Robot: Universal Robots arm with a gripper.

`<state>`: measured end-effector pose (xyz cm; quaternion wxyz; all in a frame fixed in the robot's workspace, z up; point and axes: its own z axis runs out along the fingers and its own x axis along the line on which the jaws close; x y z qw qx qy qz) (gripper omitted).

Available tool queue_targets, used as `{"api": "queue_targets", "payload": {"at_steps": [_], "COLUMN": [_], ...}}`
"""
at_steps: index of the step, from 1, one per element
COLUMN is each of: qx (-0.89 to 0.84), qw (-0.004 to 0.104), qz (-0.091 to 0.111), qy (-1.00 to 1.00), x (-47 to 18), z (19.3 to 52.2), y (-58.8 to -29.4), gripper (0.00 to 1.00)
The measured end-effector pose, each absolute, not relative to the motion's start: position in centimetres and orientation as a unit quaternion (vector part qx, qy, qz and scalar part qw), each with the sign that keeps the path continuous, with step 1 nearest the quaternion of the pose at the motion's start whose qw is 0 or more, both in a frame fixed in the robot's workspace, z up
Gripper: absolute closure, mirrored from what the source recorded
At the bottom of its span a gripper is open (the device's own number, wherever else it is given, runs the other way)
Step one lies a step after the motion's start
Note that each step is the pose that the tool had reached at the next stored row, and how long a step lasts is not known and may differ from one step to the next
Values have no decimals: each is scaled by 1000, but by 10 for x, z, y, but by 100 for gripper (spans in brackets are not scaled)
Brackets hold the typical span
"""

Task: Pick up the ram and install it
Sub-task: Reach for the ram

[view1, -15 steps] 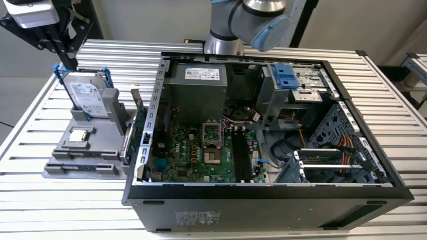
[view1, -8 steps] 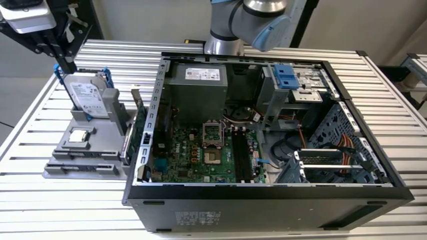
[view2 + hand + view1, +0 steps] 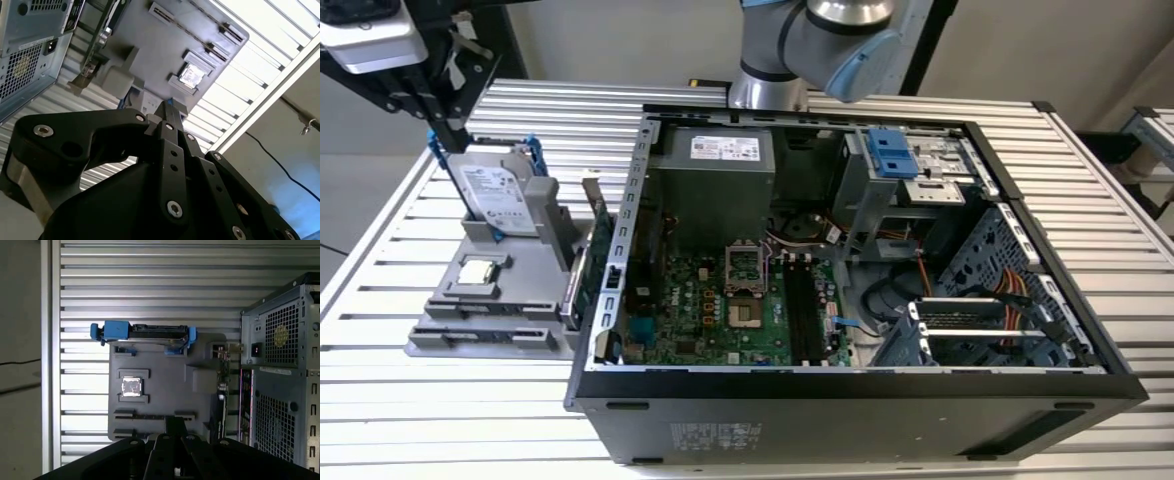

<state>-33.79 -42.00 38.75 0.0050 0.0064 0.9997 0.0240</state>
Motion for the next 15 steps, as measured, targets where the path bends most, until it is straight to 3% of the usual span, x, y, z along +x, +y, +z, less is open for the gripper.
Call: {"api": "queue_targets", "payload": {"at_steps": [15], "qx": [6], "qw": [5], "qz": [24], "qy": [1000], "x": [-339], "z": [386], "y": [-436], "gripper": [100]}}
